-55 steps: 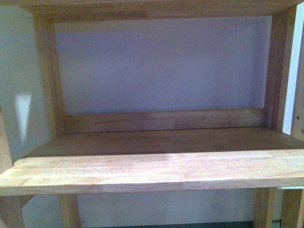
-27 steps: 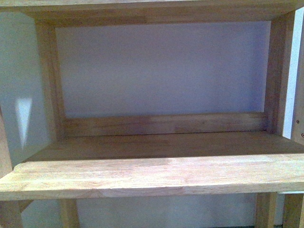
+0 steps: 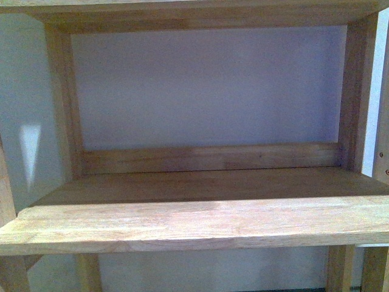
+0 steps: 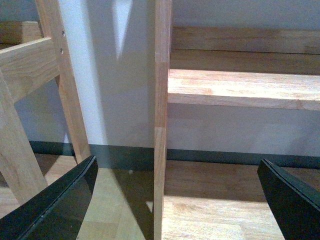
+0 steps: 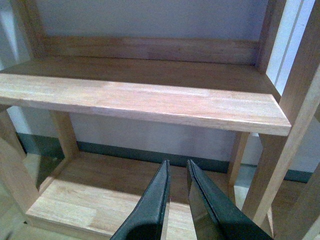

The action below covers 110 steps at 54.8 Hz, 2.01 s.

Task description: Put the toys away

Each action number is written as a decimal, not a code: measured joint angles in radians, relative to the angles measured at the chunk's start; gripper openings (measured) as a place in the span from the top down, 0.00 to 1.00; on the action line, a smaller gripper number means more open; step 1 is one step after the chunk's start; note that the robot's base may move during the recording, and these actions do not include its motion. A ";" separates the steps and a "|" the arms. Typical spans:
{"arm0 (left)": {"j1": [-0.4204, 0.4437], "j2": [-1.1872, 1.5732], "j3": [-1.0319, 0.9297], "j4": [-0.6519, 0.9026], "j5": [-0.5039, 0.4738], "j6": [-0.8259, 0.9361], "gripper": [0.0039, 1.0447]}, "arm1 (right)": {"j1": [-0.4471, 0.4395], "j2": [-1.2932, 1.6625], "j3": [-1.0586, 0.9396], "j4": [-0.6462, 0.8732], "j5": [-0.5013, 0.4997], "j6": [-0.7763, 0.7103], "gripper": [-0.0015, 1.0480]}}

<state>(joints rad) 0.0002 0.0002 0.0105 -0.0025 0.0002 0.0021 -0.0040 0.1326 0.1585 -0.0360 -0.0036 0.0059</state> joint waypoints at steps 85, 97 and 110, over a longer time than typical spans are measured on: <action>0.000 0.000 0.000 0.000 0.000 0.000 0.05 | 0.000 -0.126 -0.145 0.031 0.000 -0.002 0.37; 0.000 0.000 0.000 0.000 0.000 0.000 0.05 | 0.000 -0.126 -0.145 0.031 0.000 -0.002 0.01; 0.000 0.000 0.000 0.000 0.000 0.000 0.05 | 0.000 -0.126 -0.145 0.031 0.000 -0.003 0.00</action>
<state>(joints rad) 0.0002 0.0002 0.0105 -0.0021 0.0002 0.0021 -0.0036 0.0063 0.0135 -0.0048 -0.0036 0.0029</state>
